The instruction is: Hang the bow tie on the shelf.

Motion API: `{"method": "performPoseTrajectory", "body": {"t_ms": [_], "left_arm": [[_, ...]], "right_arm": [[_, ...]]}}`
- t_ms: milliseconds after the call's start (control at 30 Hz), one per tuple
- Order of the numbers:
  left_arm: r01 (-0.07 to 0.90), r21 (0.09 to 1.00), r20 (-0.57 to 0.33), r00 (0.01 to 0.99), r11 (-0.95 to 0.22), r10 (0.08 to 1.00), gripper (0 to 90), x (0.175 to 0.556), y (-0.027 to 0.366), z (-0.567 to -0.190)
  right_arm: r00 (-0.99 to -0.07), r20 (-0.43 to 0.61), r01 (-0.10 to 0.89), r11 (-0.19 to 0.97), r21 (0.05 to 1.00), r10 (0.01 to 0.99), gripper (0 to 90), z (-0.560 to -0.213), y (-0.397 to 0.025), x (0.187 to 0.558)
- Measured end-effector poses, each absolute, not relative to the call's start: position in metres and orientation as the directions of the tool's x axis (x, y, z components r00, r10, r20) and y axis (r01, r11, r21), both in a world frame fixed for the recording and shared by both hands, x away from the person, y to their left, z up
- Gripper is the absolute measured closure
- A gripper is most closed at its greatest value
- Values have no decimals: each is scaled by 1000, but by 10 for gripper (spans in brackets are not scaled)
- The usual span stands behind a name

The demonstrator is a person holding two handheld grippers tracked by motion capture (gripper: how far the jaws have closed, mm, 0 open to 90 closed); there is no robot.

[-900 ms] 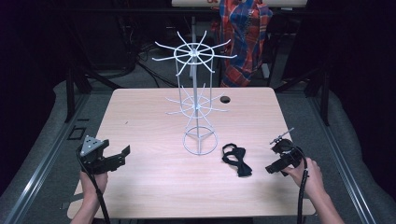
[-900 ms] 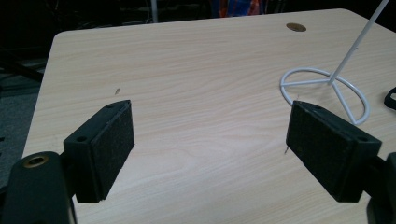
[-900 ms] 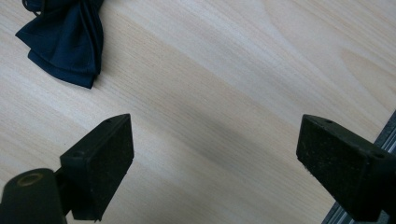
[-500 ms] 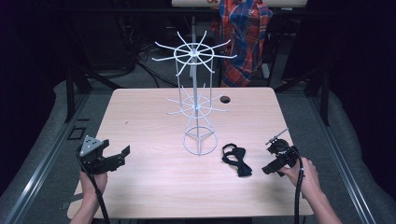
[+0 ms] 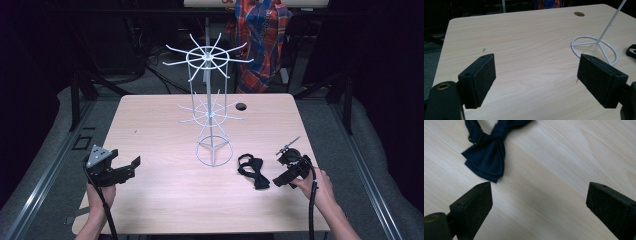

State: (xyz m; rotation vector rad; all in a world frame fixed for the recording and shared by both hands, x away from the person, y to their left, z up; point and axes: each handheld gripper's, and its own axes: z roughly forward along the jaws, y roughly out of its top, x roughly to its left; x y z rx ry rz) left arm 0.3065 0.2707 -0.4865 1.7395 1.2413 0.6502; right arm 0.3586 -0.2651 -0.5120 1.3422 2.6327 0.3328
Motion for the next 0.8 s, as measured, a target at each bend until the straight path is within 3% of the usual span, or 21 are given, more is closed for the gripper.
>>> {"method": "performPoseTrajectory", "body": {"t_ms": [367,600,800], "left_arm": [[474,872,-69,365,-121,929,155,307,270,-487],[475,871,-64,363,-125,930,155,308,269,-487],[475,871,-61,363,-128,930,155,307,269,-487]], "right_arm": [[-606,69,760,552,342,792,88,-515,-233,370],[-603,62,765,555,326,795,205,-527,-217,378],[-599,56,766,552,328,798,248,-533,-210,381]]}}
